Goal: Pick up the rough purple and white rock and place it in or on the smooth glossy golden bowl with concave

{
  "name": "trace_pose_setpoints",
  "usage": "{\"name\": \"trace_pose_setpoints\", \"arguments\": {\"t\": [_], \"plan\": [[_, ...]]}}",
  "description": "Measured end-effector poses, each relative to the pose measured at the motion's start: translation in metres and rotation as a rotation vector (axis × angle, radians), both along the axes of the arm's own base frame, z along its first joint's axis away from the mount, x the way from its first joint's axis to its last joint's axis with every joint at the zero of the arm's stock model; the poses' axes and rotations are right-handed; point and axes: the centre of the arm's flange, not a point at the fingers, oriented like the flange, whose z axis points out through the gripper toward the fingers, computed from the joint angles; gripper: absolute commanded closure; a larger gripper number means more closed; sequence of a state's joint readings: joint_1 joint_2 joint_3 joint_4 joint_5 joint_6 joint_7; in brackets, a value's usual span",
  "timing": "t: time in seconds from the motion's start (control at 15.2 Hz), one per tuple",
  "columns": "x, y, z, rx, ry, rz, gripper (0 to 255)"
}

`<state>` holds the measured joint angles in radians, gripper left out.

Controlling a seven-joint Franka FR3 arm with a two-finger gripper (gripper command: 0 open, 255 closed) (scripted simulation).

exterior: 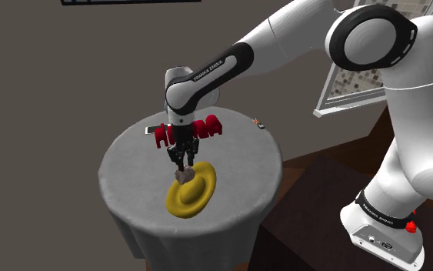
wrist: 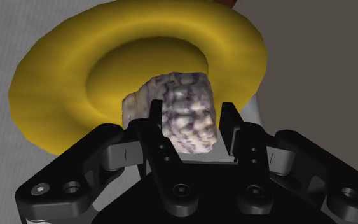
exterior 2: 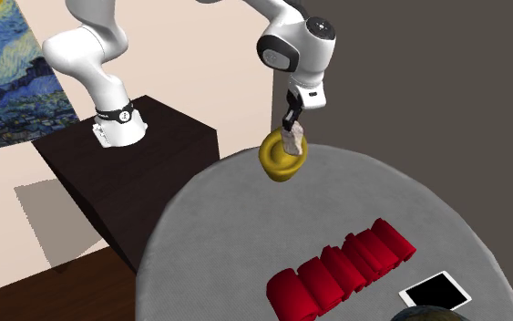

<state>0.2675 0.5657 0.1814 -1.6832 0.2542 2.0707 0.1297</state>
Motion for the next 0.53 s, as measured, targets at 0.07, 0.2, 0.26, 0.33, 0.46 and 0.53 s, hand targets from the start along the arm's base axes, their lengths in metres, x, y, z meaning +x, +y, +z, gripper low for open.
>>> {"name": "trace_pose_setpoints", "arguments": {"t": [0.07,0.2,0.26,0.33,0.46,0.53], "plan": [[0.0014,0.002,-0.0019,0.004,-0.007,0.001,255],[0.0026,0.0027,-0.0043,0.01,-0.017,0.0,255],[0.0034,0.0041,-0.0105,0.01,-0.012,-0.001,255],[0.0041,0.004,-0.0023,0.018,-0.033,-0.002,255],[0.0048,0.0075,-0.0009,0.028,-0.051,-0.004,255],[0.007,0.011,-0.0073,0.029,-0.052,-0.003,255]]}}
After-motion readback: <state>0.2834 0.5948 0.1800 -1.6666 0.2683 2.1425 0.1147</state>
